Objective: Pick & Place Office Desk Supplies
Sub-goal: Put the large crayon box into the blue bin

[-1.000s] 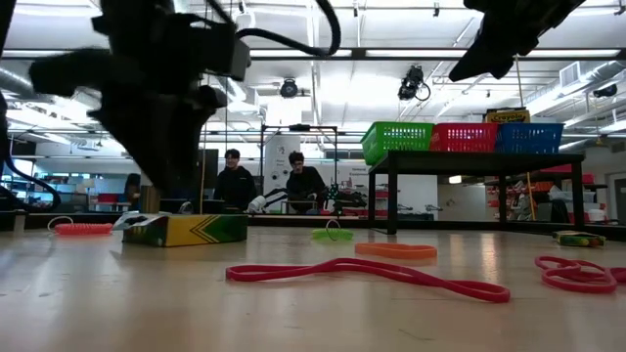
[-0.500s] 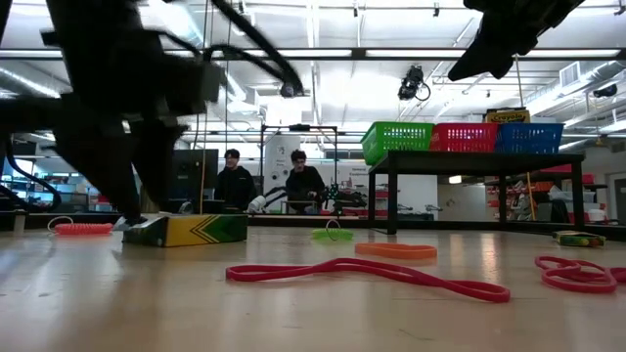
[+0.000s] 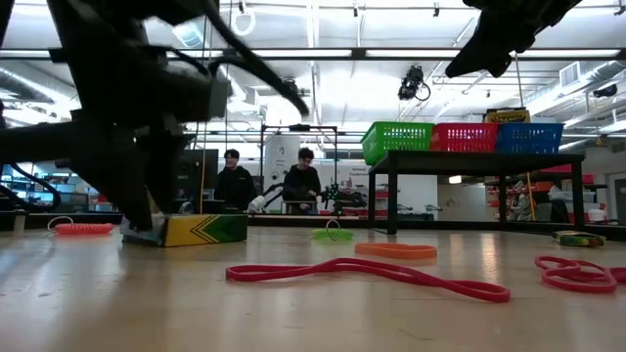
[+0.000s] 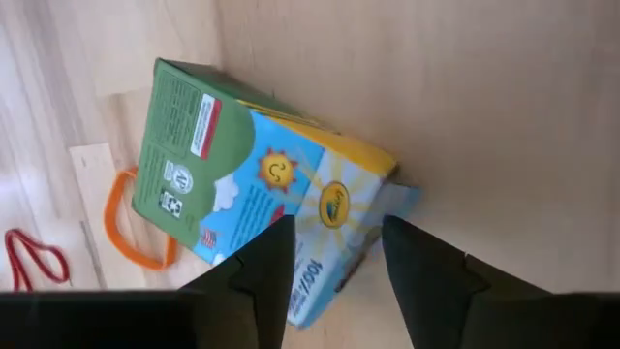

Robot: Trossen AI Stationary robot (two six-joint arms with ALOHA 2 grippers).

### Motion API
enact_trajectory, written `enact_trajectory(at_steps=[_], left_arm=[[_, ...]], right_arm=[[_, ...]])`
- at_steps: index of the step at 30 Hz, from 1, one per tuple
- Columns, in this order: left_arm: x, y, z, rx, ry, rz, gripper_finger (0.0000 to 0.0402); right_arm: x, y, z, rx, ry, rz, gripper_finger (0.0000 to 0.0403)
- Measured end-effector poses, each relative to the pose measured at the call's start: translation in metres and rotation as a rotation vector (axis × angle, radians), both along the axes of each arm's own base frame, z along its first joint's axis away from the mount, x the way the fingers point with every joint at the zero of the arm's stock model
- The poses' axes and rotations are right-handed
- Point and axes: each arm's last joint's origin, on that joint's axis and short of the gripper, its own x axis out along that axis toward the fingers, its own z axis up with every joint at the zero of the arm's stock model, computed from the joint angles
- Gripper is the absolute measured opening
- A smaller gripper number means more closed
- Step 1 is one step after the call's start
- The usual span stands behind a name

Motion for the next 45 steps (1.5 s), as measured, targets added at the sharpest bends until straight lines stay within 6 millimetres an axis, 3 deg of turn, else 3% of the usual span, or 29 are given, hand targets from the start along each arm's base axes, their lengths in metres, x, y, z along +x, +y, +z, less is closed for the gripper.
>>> enact_trajectory(at_steps=[6, 14, 24, 32, 36, 45], left_arm=[[0.002, 0.0, -0.009, 0.037, -0.003, 0.02, 0.0116], [0.003, -0.001, -0.003, 0.022, -0.034, 0.032, 0.0011], [0.002, 0.008, 0.052, -0.152, -0.169, 0.073, 0.0004], [0.017, 0.037, 0.098, -0.454, -0.399, 0.154, 0.0002], [0.034, 0.057, 0.11, -0.597, -0.526, 0.179, 0.0002], [0.062, 0.102, 0.128, -0.781, -0.776, 0.227, 0.0002]], right_arm=[[0.0, 0.0, 0.0, 0.001, -0.001, 0.0, 0.0015], [0.0, 0.0, 0.0, 0.001, -0.001, 0.002, 0.0015], [0.0, 0.0, 0.0, -0.019, 0.008, 0.016, 0.0015], [0.002, 0.002, -0.005, -0.019, 0.059, 0.085, 0.0018], [0.01, 0.005, -0.016, -0.017, 0.09, 0.155, 0.0052], [0.045, 0.014, -0.029, -0.058, -0.044, 0.42, 0.0184]])
